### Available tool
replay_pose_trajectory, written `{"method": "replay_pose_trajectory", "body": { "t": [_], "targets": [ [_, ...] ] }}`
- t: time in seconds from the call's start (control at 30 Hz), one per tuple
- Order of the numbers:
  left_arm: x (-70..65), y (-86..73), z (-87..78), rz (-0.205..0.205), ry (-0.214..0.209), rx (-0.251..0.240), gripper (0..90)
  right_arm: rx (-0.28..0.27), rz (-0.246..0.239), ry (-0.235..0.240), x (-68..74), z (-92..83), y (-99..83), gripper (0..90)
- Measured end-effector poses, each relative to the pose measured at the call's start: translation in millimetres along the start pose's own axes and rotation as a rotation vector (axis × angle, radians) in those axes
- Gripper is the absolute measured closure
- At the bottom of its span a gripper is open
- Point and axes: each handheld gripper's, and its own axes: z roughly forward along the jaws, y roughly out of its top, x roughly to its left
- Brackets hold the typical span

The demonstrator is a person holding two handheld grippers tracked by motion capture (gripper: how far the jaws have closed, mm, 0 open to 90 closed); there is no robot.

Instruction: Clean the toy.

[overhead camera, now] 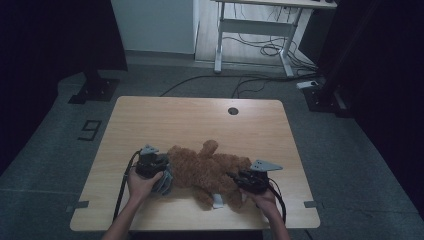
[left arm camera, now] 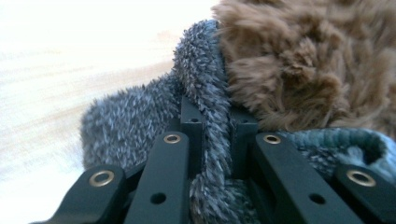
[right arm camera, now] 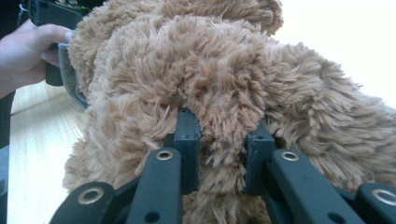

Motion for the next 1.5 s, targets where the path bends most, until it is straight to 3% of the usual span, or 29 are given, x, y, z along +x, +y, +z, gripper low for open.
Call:
{"method": "replay_pose_trajectory", "body": {
  "t": [0.07,0.27,0.33,0.4,0.47,0.57,0.67,0.73,0.83,0.9,0.97,1.1,1.3,1.5],
  "targets": [
    [-5.3,8.0,-8.1,0.010,-0.004,-0.046,79.9,-0.002,0.002,0.000,-0.5,-0.1,-0.2,72.5],
    [-43.8,37.2,-26.3,0.150,0.043,-0.164,79.8,-0.007,0.026,-0.017,-8.1,-6.7,-3.0,72.7],
    [-51.8,44.1,-32.6,0.169,0.035,-0.203,79.7,-0.010,0.034,-0.016,-10.2,-8.4,-3.8,72.9],
    [-63.4,52.6,-36.8,0.183,-0.006,-0.220,79.6,-0.014,0.033,-0.012,-9.5,-7.8,-3.5,73.0],
    [-77.3,58.3,-34.7,0.211,-0.029,-0.209,79.6,-0.017,0.015,-0.009,-5.6,-3.9,-2.5,73.3],
    [-108.8,64.7,-18.3,0.268,-0.082,-0.174,79.5,-0.009,0.008,-0.017,-3.5,-3.2,-1.0,73.2],
    [-147.3,66.1,15.6,0.352,-0.121,-0.095,79.5,-0.015,0.013,-0.015,-3.7,-3.4,-1.9,73.3],
    [-164.5,65.3,36.1,0.376,-0.142,-0.053,79.4,-0.012,0.006,-0.017,-3.3,-3.7,-1.9,73.3],
    [-174.4,59.9,58.0,0.393,-0.136,0.005,79.3,-0.011,0.000,-0.015,-3.2,-4.4,-2.4,73.3],
    [-168.0,53.4,67.7,0.375,-0.130,0.023,79.2,-0.008,-0.005,-0.013,-3.5,-4.9,-3.0,73.3],
    [-158.1,52.1,64.2,0.336,-0.138,0.016,79.2,-0.006,-0.007,-0.014,-3.7,-4.1,-3.6,73.4],
    [-139.9,50.5,49.4,0.353,-0.050,0.016,79.2,-0.008,-0.004,-0.008,-4.2,-3.8,-3.5,73.4],
    [-104.0,41.5,21.3,0.317,0.023,-0.007,79.2,-0.008,0.000,-0.007,-4.4,-4.1,-3.6,73.4],
    [-53.1,28.4,-13.3,0.212,0.100,-0.066,79.3,-0.011,0.006,-0.006,-4.9,-4.1,-4.0,73.4]
  ]
}}
